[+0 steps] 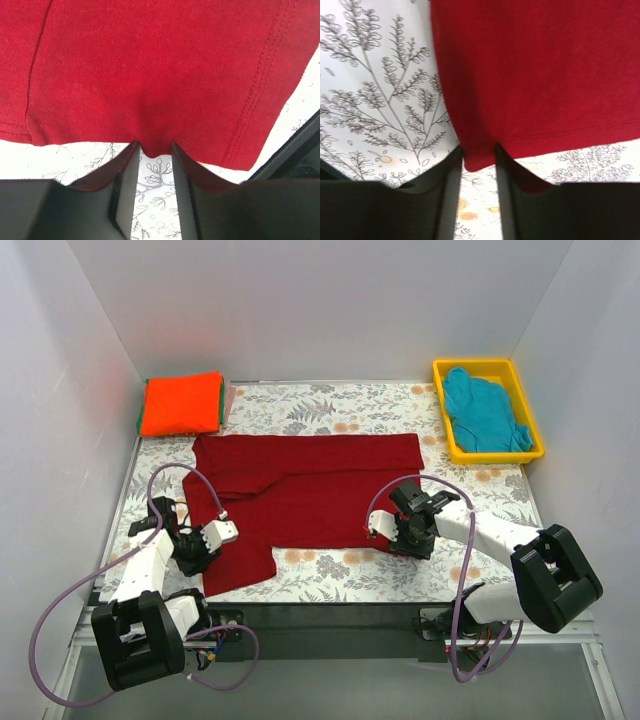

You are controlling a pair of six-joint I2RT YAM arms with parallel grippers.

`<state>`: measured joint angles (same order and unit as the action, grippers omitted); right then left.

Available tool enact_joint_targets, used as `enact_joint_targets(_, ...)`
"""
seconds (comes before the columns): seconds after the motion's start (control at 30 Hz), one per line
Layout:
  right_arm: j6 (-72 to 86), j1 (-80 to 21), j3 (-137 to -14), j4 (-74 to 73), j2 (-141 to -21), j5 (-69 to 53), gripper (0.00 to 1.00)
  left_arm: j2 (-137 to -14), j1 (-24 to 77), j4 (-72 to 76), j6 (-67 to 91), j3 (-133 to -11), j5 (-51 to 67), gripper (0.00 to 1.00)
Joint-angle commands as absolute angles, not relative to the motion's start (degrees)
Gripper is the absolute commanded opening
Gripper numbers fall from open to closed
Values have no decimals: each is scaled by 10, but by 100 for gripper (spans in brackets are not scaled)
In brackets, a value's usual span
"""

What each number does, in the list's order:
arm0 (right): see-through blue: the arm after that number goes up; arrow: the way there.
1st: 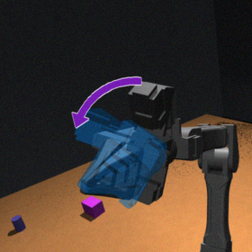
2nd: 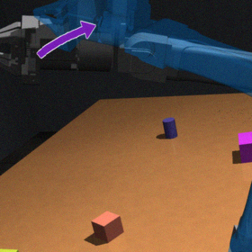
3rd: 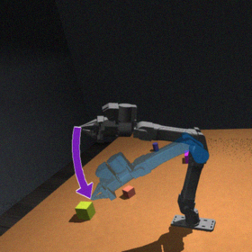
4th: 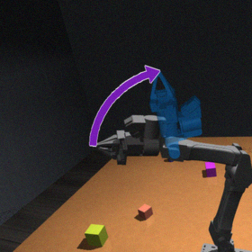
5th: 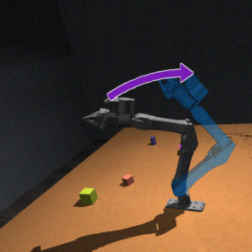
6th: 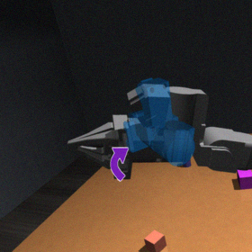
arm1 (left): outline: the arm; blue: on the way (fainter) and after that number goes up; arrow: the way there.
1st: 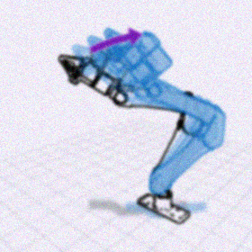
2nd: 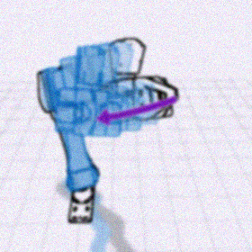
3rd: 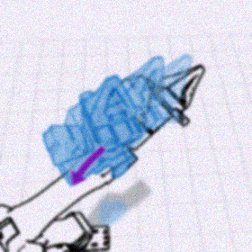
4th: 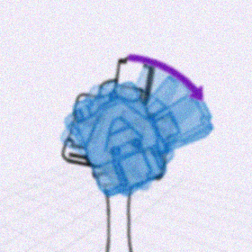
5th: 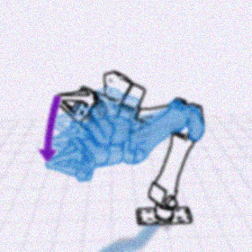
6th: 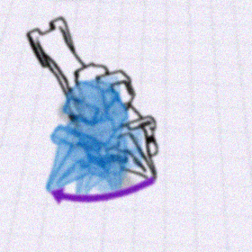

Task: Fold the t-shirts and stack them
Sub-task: Fold the tshirt

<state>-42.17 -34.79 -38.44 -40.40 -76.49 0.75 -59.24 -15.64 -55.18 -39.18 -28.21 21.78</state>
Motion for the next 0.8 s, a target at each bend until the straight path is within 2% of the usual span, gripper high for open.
enact_joint_targets(0.0,-426,-350,-344,-363,-780,26,34,-602,-158,-550,-407,-278,204,27)
enact_joint_targets(0.03,-426,-350,-344,-364,-778,32,27,-601,-157,-549,-405,-279,207,17)
enact_joint_targets(0.07,-424,-350,-345,-366,-774,36,13,-601,-157,-554,-402,-283,208,12)
enact_joint_targets(0.13,-422,-350,-363,-386,-758,40,1,-599,-157,-573,-392,-308,224,0)
enact_joint_targets(0.37,-430,-348,-419,-463,-693,48,1,-606,-158,-642,-348,-435,257,0)
enact_joint_targets(0.63,-474,-328,-405,-539,-615,20,1,-551,-158,-736,-383,-478,244,0)
enact_joint_targets(0.77,-510,-313,-431,-549,-599,30,1,-583,-159,-729,-337,-532,257,0)
